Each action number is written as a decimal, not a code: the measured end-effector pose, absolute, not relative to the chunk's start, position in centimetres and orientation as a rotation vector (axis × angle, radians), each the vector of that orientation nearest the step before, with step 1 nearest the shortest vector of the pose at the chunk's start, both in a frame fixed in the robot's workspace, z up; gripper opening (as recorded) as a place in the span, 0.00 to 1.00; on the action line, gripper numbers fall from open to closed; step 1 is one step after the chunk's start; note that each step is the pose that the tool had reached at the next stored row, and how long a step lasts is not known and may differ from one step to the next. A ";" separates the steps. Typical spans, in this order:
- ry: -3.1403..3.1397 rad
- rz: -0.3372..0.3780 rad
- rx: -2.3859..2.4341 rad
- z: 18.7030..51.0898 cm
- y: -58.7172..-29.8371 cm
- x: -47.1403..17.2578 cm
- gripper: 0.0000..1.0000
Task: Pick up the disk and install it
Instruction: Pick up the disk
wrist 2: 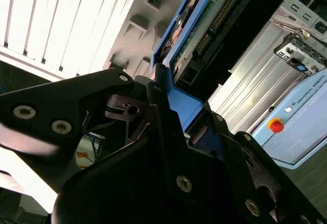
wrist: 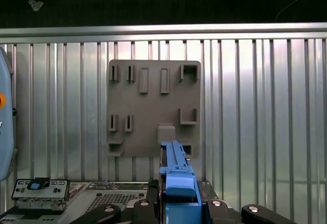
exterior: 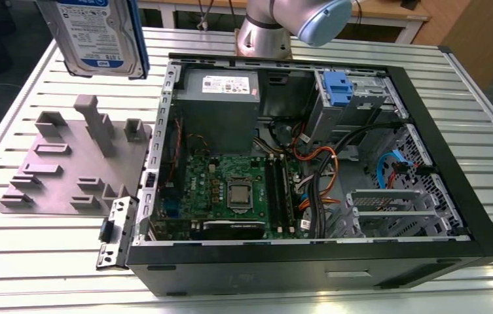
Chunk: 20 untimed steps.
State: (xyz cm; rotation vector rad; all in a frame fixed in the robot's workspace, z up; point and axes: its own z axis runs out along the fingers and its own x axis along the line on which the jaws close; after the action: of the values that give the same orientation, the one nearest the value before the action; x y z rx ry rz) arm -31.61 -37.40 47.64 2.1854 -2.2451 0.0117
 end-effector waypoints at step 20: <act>-2.245 0.012 2.185 47.6 -37.4 -31.2 0.37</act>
State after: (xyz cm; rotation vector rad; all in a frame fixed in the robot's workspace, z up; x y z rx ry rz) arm -31.17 -37.40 47.64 2.1854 -2.2452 0.0118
